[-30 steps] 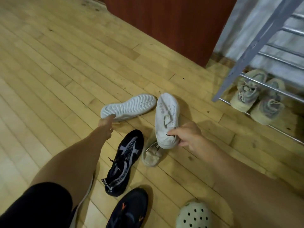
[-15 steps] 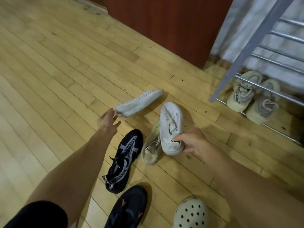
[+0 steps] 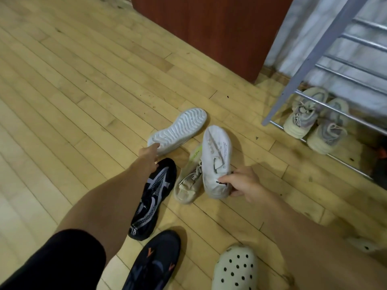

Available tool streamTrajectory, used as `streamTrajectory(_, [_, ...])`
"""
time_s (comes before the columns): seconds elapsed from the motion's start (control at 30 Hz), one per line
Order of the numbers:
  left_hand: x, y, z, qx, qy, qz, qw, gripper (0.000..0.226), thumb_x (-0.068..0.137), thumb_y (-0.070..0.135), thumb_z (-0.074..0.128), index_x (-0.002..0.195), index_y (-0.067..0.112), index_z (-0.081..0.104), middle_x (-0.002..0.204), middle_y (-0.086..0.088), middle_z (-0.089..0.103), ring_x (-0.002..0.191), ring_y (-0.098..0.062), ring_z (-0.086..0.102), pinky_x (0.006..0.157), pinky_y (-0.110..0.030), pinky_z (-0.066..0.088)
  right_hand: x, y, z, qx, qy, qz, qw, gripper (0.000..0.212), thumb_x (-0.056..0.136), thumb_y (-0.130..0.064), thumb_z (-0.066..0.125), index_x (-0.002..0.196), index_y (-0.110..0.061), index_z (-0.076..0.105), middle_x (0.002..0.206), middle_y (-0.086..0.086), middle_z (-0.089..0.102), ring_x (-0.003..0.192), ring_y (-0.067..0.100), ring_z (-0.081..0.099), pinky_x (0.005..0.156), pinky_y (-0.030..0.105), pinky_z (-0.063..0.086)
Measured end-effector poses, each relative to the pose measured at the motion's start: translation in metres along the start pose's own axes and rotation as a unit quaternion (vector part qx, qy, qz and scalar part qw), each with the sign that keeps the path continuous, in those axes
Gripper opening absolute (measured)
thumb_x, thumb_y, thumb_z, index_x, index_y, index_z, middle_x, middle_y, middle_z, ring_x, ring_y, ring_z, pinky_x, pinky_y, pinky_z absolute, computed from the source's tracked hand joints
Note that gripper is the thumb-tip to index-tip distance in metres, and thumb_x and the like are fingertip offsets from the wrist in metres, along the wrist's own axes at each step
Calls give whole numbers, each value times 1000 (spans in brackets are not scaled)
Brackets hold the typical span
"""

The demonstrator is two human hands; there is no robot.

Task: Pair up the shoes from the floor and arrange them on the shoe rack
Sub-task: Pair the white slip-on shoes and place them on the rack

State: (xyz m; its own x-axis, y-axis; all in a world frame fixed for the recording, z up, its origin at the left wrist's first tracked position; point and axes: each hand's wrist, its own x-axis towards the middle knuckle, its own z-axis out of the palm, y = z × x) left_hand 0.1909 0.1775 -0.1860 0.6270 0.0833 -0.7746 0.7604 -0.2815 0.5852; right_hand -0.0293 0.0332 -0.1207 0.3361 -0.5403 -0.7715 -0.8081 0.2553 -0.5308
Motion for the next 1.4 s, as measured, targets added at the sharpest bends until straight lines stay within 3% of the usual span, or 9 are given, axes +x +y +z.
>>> streamTrajectory(0.2, [10,10,6,-121,19,-16,992,53,77,16,77,122,2,53,103,-8,62,88,-21,64,70,-28,54,24,-2,-5,-45,8,24,999,37,63,-16,84,96,-4,73,86,12,73,73,27,72,66,39,62])
streamTrajectory(0.37, [-26,4,-2,-8,23,275,961,58,69,8,82,121,12,57,100,-4,67,86,-18,64,73,-23,56,27,-12,-7,8,-19,54,998,40,64,-11,83,99,2,68,90,14,71,73,29,70,52,31,57])
streamTrajectory(0.47, [-52,-23,-18,220,5,540,813,50,64,-1,81,109,10,62,96,-1,59,88,-19,54,71,-17,49,15,-21,-4,65,-53,59,995,40,74,-4,76,111,4,63,87,13,67,72,23,65,49,32,56])
streamTrajectory(0.57, [-60,-62,-37,383,-8,673,633,49,62,-1,77,104,17,59,95,-5,64,91,-23,44,77,-26,39,-9,-30,-1,74,-77,59,993,42,87,-3,65,127,3,53,113,15,62,104,30,62,77,35,53])
streamTrajectory(0.8, [-89,-134,-77,524,-82,625,573,57,63,3,74,109,29,54,100,4,59,93,-15,38,82,-31,44,-48,-16,-10,-13,-58,51,997,38,86,-2,65,123,0,55,129,21,57,117,32,57,86,39,49])
streamTrajectory(0.9, [-93,-151,-88,541,-214,502,640,42,78,12,69,116,27,64,117,5,46,108,-13,34,105,-35,36,-56,-1,-17,-30,-19,44,998,32,75,-2,74,104,2,60,113,22,66,96,32,64,72,39,55])
streamTrajectory(1.1, [-101,-138,-71,266,-102,236,929,45,87,29,64,127,15,48,125,-3,41,108,-17,47,94,-35,50,-73,16,-24,-24,-28,43,998,29,79,1,70,106,2,59,104,20,63,91,30,62,74,40,54])
streamTrajectory(1.17, [-102,-133,-62,226,-149,113,956,53,89,29,60,134,9,41,130,-11,50,110,-26,57,78,-37,57,-75,19,-29,-16,-21,31,999,31,77,4,71,106,4,61,104,22,65,89,32,64,71,42,55])
streamTrajectory(1.4, [-121,-115,-48,59,-205,-62,975,38,85,37,51,111,10,57,106,-12,62,97,-30,60,86,-47,49,-79,16,-40,0,-30,21,999,39,78,2,73,115,6,60,103,21,63,95,35,65,74,43,56])
